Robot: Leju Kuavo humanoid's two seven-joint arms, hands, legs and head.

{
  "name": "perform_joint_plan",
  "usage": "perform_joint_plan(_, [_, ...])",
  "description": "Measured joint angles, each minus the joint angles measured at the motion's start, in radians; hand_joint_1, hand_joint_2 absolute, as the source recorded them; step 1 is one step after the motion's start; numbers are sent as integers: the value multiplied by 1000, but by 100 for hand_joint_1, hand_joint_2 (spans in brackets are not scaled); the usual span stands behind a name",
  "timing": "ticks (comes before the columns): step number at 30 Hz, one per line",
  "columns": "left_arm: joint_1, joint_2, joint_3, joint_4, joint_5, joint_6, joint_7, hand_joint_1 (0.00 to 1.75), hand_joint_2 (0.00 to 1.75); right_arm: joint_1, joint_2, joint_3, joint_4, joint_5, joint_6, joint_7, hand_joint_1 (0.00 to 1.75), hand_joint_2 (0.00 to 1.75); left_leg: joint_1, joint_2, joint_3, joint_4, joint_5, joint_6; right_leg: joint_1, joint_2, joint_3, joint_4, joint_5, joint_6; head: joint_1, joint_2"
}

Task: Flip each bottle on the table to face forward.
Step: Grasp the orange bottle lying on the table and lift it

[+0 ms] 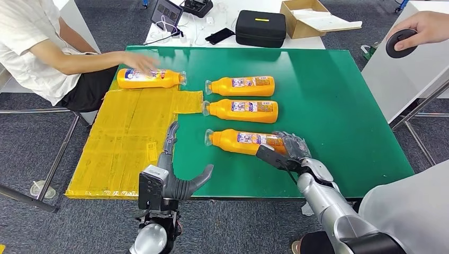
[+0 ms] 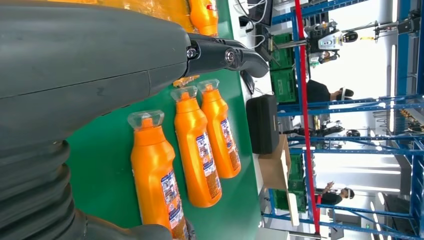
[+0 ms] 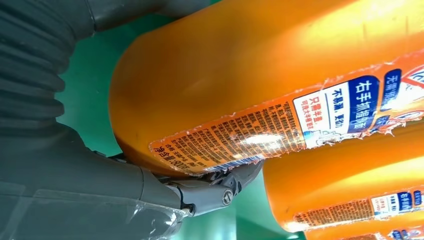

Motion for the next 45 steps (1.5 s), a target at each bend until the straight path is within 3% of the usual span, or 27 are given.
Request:
perform_joint_plan(9, [-10, 0, -1, 10, 16, 0, -15, 0, 175, -5, -3, -1, 25, -42, 2, -66, 175, 175, 0, 0, 2, 0, 0, 0, 0, 0, 2, 0, 0, 0, 0, 0])
perform_joint_plan(13, [-9, 0, -1, 12, 28, 3, -29, 0, 175, 18, 8, -20, 26, -141, -23, -162, 175, 175, 0, 0, 2, 0, 0, 0, 0, 0, 2, 0, 0, 0, 0, 0])
perform_joint_plan(17, [-4, 0, -4, 22, 137, -109, -21, 0, 175, 71, 45, -83, -2, -313, -25, -308, 175, 175, 0, 0, 0, 0, 0, 0, 0, 0, 1, 0, 0, 0, 0, 0])
perform_joint_plan(21, [17, 10, -23, 40, 171, -206, -69, 0, 175, 131, 83, -137, -70, -421, -22, -380, 175, 175, 0, -1, -3, 0, 0, 0, 0, 0, -2, 0, 0, 0, 0, 0])
perform_joint_plan(37, [98, 59, -25, 60, 158, -286, -135, 0, 175, 331, 167, -231, -427, -646, -30, -435, 175, 175, 0, -1, -6, 0, 0, 0, 0, 0, -5, 0, -1, 0, 0, 0])
perform_joint_plan(45, [93, 43, 29, 62, 325, -347, -69, 0, 175, 395, 217, -149, -527, -611, 22, -418, 175, 175, 0, -1, -6, 0, 0, 0, 0, 0, -5, 0, -1, 0, 0, 0])
